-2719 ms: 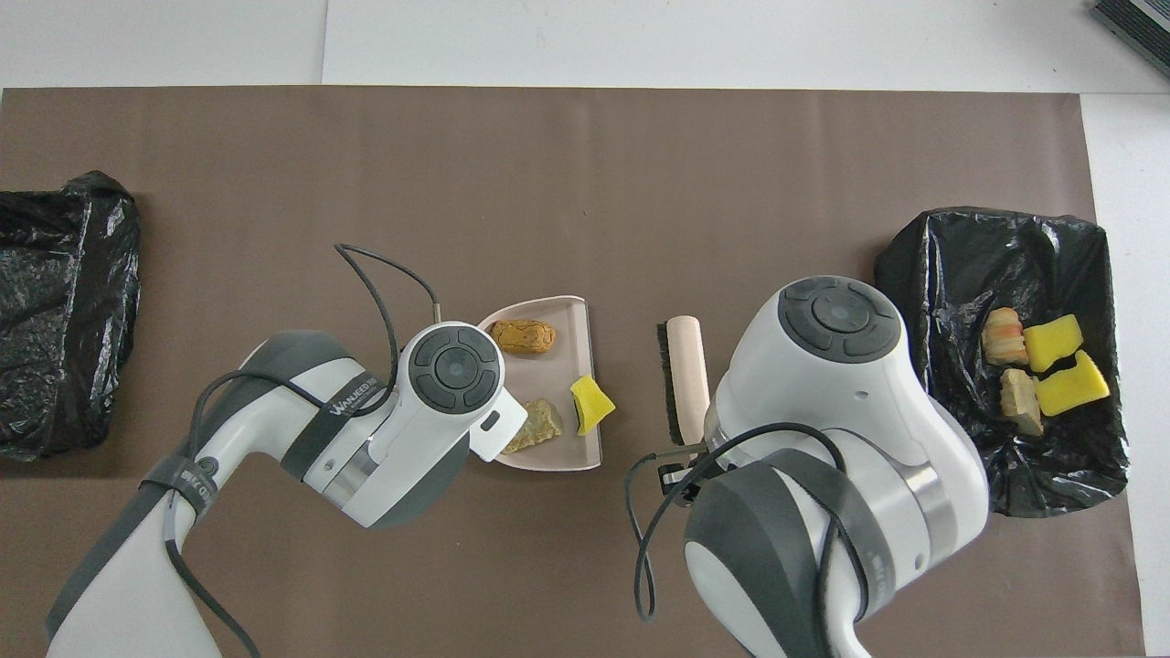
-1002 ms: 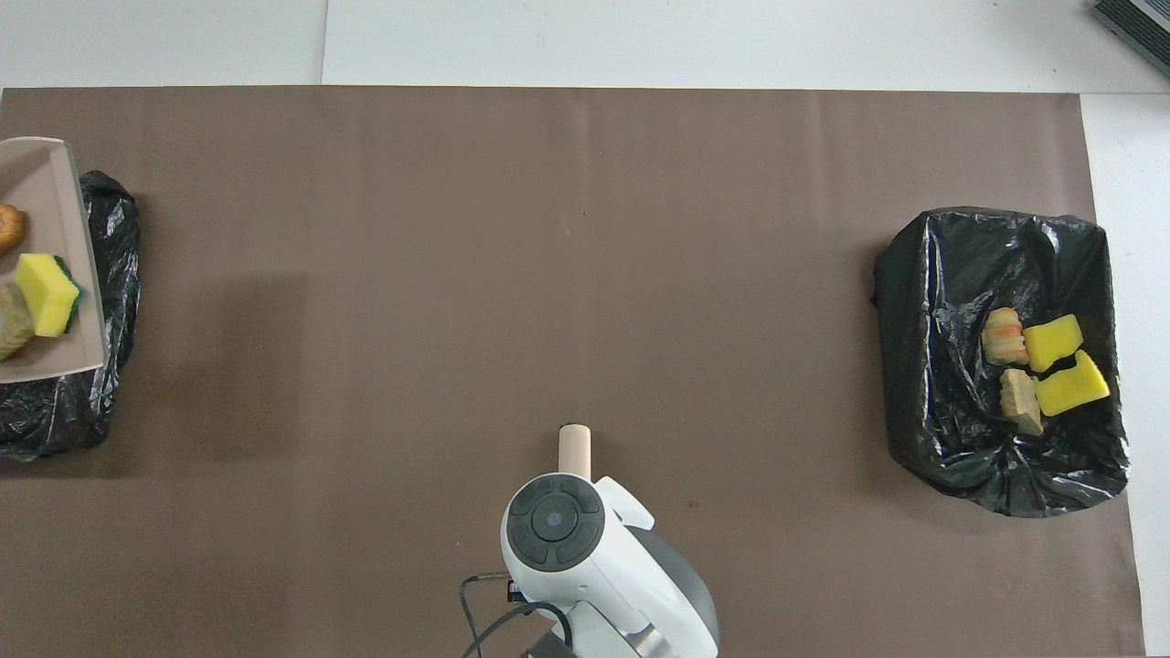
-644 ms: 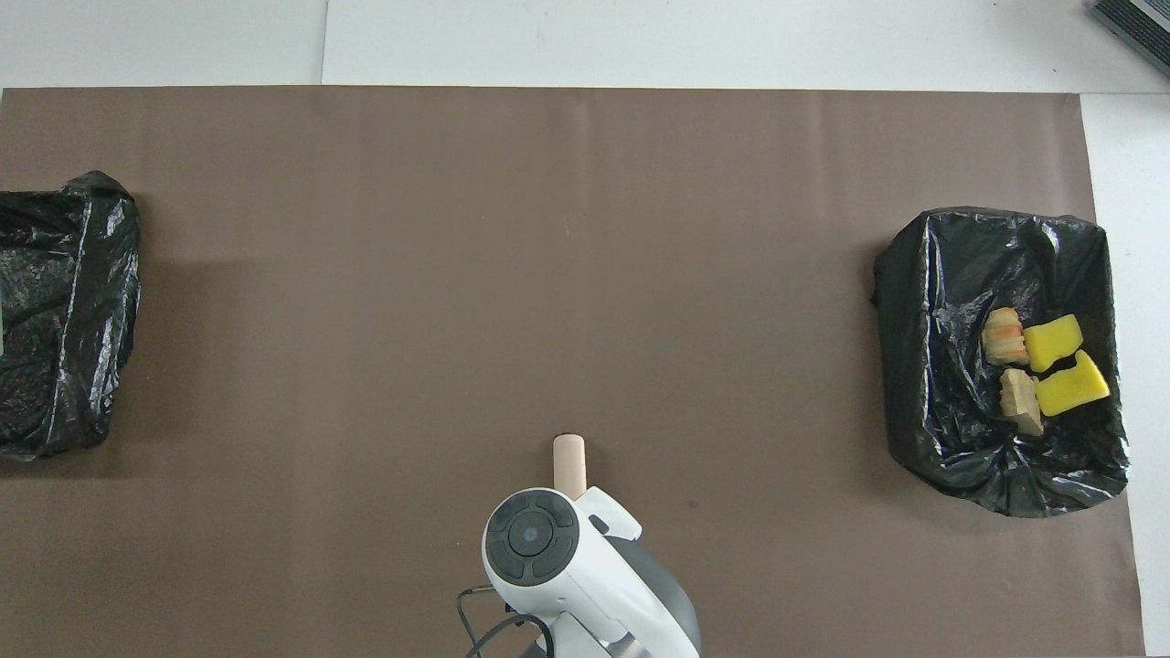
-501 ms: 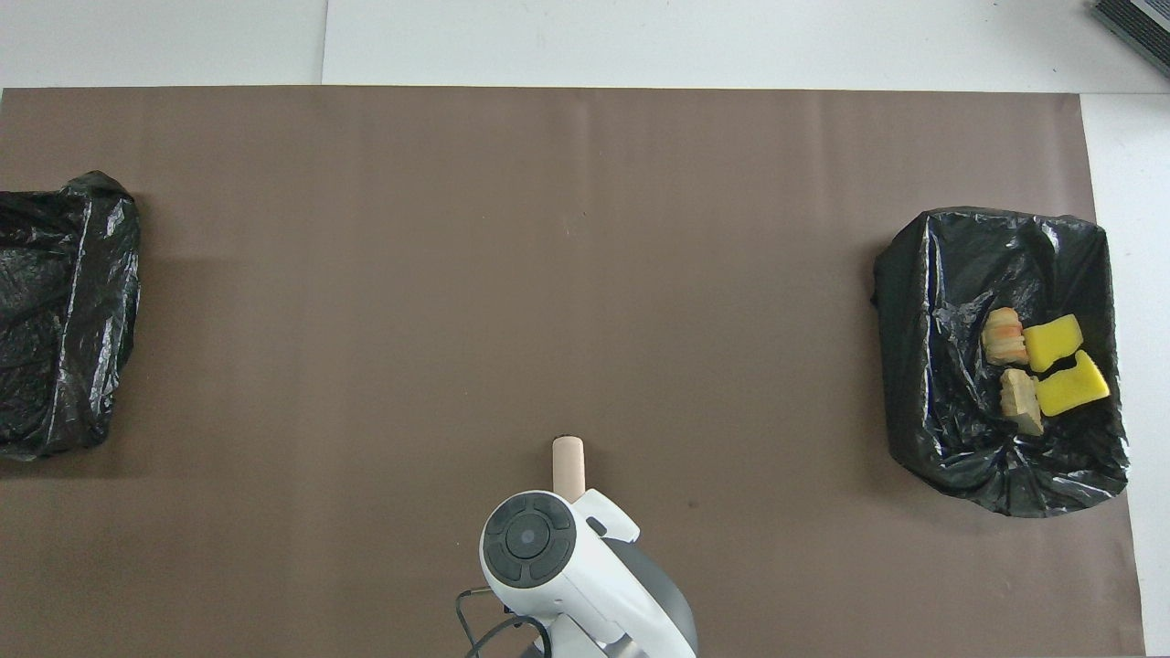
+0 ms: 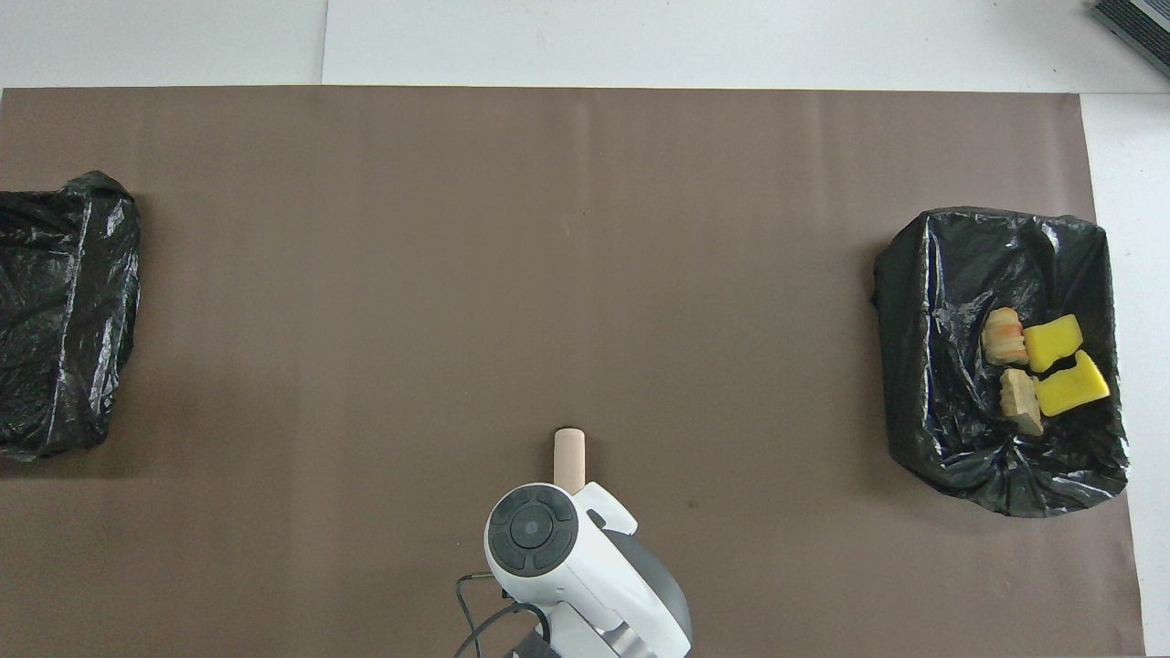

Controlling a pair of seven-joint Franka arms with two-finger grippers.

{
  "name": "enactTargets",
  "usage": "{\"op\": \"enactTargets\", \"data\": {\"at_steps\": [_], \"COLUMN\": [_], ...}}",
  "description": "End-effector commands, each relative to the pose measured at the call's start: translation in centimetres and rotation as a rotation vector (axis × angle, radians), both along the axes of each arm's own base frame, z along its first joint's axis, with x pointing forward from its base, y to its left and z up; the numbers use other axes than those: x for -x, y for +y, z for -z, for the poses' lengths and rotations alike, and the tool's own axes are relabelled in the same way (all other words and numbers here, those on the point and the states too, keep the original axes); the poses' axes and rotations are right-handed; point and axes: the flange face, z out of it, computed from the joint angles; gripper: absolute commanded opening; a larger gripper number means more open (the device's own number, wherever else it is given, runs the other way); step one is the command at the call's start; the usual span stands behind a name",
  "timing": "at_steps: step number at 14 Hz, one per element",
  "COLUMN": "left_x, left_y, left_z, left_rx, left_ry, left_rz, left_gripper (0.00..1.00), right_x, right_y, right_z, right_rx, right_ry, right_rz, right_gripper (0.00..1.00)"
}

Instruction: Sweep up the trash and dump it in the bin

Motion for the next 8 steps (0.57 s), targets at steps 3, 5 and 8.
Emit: {"op": "enactTargets", "data": {"at_steps": [3, 5, 8], "left_x": [3.6, 4.2, 4.5], "left_y": [-2.5, -2.8, -2.1], "left_z": [1.5, 1.2, -0.3], "left_rx": [-0.181, -0.238, -0.3], "left_ry": [-0.024, -0.035, -0.04], "left_rz": [-0.025, -0.041, -0.033], "left_gripper": [0.0, 0.0, 0.0], "right_x": [-0.9, -1.8, -5.2], "right_y": [1.2, 1.3, -1.7], "right_z": [-0.9, -2.8, -8.1], "right_rx": [-0.045, -0.066, -0.127], "right_ry": [-0.029, -0.049, -0.132], "right_rz": [-0.032, -0.021, 0.04], "right_gripper": [1.0, 1.0, 1.0]}}
